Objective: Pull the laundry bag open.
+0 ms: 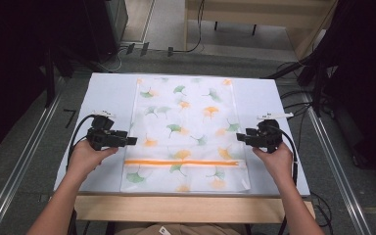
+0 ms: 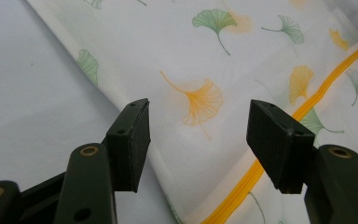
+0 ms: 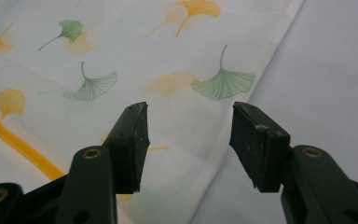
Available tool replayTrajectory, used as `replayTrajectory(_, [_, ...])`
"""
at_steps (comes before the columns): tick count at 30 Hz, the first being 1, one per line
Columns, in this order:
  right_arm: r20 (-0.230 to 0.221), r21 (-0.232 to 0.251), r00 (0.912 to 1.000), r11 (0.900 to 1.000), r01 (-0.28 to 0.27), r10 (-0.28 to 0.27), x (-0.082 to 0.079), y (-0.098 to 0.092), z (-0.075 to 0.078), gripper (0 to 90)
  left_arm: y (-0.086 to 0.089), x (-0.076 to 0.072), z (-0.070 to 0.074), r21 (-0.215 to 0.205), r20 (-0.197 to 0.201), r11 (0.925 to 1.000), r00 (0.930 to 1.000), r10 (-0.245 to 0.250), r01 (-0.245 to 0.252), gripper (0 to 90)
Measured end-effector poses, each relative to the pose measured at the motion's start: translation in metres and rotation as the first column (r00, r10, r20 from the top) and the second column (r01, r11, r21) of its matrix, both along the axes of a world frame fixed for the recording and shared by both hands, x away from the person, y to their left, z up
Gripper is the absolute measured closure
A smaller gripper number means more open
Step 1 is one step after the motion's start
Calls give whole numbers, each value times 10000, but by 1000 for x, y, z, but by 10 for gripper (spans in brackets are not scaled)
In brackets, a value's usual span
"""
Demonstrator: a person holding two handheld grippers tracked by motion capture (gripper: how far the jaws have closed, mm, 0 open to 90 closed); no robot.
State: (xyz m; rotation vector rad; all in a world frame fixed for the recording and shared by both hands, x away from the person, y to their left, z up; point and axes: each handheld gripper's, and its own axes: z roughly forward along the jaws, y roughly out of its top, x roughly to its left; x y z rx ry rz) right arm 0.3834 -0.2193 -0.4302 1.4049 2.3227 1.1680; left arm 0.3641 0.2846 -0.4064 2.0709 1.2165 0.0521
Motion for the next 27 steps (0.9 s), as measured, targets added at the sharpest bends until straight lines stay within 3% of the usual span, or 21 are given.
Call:
replayTrajectory(14, [88, -102, 9995, 9995, -289, 289, -24, -1, 1, 453, -21, -3, 6, 98, 187, 9982, 9981, -585, 584, 402])
replayTrajectory(20, [-69, 70, 9996, 9996, -273, 274, -32, -4, 0, 419, -34, -1, 7, 89, 218, 9955, 9953, -945, 943, 402])
replayTrajectory(27, [-30, -70, 9994, 9994, -349, 349, -42, -7, -2, 405, -52, 3, 9, 145, 308, 9901, 9897, -1397, 1393, 404])
